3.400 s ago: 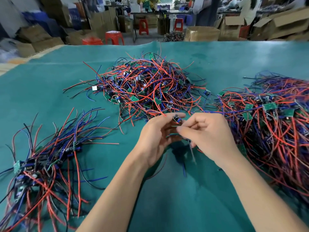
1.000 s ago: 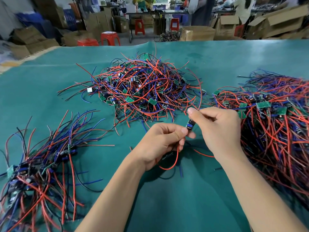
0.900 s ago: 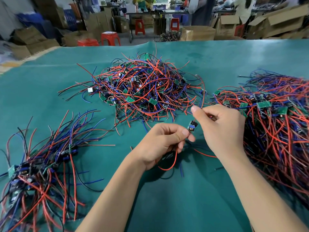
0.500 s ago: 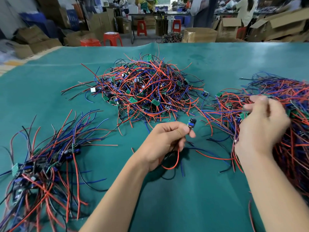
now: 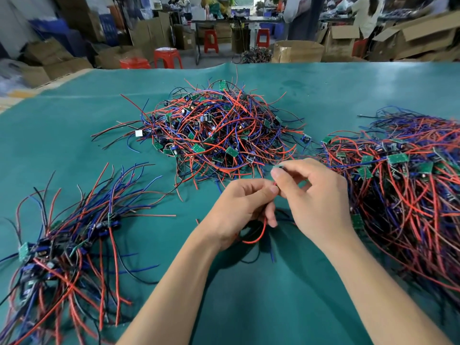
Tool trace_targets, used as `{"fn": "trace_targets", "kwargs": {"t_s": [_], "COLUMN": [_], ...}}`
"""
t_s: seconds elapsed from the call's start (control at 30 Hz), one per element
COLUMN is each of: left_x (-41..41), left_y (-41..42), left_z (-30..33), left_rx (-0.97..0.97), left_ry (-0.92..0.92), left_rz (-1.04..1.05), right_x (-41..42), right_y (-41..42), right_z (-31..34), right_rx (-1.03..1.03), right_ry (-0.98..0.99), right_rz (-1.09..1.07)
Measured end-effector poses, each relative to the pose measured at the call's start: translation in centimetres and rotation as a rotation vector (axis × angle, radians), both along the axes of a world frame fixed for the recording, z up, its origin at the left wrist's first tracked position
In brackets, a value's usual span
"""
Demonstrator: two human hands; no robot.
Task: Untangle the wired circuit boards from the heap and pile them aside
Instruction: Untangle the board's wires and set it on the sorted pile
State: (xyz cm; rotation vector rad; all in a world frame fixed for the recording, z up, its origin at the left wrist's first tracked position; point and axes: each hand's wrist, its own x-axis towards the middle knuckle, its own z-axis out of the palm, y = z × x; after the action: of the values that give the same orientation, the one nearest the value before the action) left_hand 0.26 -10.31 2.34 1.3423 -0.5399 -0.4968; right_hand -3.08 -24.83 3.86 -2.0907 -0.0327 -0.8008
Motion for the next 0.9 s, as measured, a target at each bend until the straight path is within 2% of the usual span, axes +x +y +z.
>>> {"fn": "trace_targets", "kwargs": {"t_s": [0.13, 0.27, 0.4, 0.47, 0.57, 0.7, 0.8, 0.9], "left_x": [-0.5, -0.9, -1.1, -1.2, -1.2, -1.2, -1.2, -1.2], "left_y": [-0.4, -0.5, -0.4, -0.5, -0.5, -0.6, -0.6, -0.6], "left_z": [0.0, 0.3, 0.5, 0.5, 0.6, 0.7, 0.7, 0.7], "left_rx": [0.055, 0.137, 0.144, 0.141, 0.14, 0.139, 0.139, 0.133], "left_ry": [-0.02, -0.04, -0.008, 0.013, 0.031, 0.041, 0.044, 0.056], "left_rz": [-0.093, -0.187, -0.171, -0.138, -0.118, -0.098, -0.098, -0.092], "right_x": [0.6, 0.6, -0.2, -0.8, -1.5, -0.6, 2.7, 6.4], "right_y": [-1.8, -4.5, -7.8, -9.2, -10.6, -9.7, -5.4, -0.4], "right_z": [0.4, 1.5, 4.2, 5.8, 7.7, 9.8, 10.5, 8.9], "right_rx": [0.094, 0.064, 0.199, 0.218, 0.08, -0.071, -0.221, -0.529], "right_ry": [-0.067, -0.188, -0.227, -0.123, 0.128, 0.191, 0.222, 0.417], "right_rz": [-0.182, -0.411, -0.515, -0.474, -0.441, -0.471, -0.255, 0.012]}}
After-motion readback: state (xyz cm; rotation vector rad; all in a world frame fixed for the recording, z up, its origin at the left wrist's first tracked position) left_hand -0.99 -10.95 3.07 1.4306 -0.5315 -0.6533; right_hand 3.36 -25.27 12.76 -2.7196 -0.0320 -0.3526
